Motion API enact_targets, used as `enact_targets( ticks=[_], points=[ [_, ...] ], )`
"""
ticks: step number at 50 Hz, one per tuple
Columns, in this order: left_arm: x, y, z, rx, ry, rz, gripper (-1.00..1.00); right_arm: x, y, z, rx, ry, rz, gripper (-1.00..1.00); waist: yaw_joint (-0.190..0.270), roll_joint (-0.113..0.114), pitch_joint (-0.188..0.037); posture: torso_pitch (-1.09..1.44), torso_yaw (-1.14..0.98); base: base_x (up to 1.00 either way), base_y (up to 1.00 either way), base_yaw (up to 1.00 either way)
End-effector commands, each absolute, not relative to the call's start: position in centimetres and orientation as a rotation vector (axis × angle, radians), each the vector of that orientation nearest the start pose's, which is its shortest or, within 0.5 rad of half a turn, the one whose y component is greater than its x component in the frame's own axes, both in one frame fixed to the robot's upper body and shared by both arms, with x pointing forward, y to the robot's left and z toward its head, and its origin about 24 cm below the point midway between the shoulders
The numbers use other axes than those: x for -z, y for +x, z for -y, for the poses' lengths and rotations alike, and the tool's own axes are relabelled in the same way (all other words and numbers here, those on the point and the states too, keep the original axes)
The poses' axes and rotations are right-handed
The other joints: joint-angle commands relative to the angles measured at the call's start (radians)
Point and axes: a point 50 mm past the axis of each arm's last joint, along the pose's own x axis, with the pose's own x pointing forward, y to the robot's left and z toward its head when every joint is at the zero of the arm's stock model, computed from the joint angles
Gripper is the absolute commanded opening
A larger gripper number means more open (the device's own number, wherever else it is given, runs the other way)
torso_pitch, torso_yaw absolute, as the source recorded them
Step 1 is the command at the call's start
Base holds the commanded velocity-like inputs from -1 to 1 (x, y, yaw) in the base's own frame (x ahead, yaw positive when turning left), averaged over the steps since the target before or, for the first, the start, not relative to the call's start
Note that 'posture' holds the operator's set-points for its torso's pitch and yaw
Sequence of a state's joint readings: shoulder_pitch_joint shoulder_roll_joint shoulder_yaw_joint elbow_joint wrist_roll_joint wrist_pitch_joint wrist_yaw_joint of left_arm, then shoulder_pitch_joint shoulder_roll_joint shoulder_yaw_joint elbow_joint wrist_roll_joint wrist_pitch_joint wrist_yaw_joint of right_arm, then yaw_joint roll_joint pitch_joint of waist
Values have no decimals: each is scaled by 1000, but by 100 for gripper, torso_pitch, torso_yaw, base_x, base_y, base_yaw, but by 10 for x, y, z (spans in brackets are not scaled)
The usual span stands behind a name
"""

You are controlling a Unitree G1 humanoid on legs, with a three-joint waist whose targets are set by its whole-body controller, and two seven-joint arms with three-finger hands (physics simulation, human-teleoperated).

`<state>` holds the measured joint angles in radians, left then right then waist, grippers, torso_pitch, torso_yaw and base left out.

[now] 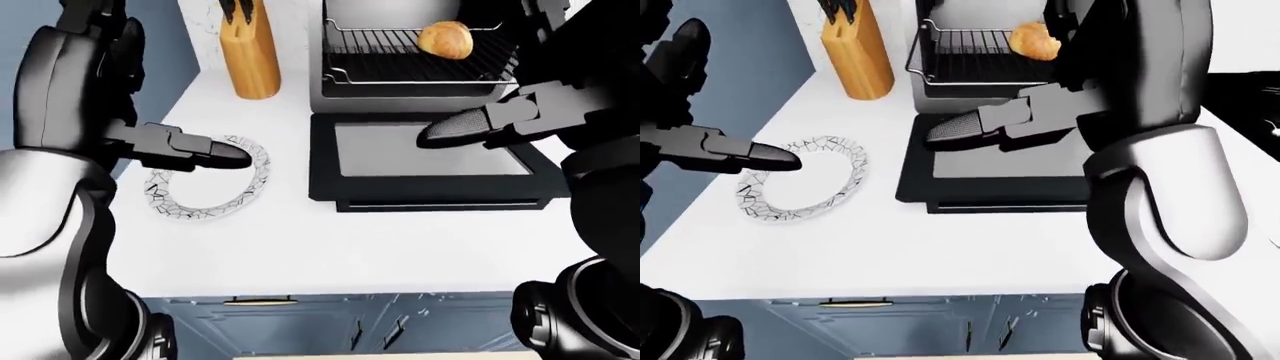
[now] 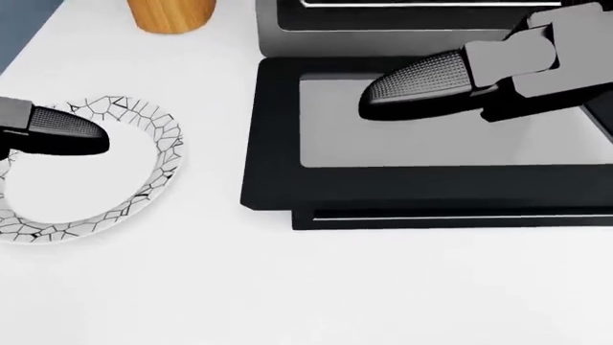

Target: Pick the bread from the top rack and place it on the plate on the counter.

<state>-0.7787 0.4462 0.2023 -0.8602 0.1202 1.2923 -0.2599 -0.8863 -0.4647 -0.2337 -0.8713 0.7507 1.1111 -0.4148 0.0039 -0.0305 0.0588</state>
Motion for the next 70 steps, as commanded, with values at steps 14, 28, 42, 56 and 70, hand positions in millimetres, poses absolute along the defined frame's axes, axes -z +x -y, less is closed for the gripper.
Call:
enact_targets(
  ticks=[14, 28, 42, 56, 70],
  points=[
    [-327, 226, -189, -112, 374, 468, 100, -350, 208, 145, -138, -62, 700, 100, -13, 97, -25, 0, 0, 0, 33, 0],
    [-327, 228, -189, -111, 376, 468, 100, -352, 210, 149, -110, -57, 690, 100, 13, -15, 6, 0, 0, 0, 2, 0],
    [-323, 230, -189, -106, 364, 469, 100, -388, 227, 174, 60, -136, 588, 100, 8, 14, -8, 0, 0, 0, 0, 0],
    [-326, 231, -187, -104, 364, 478, 100, -400, 262, 191, 229, -186, 350, 100, 5, 15, -7, 0, 0, 0, 0, 0],
    [-323, 232, -187, -100, 367, 474, 100, -400, 300, 210, 321, -202, 274, 100, 3, 24, -8, 0, 0, 0, 0, 0]
  ],
)
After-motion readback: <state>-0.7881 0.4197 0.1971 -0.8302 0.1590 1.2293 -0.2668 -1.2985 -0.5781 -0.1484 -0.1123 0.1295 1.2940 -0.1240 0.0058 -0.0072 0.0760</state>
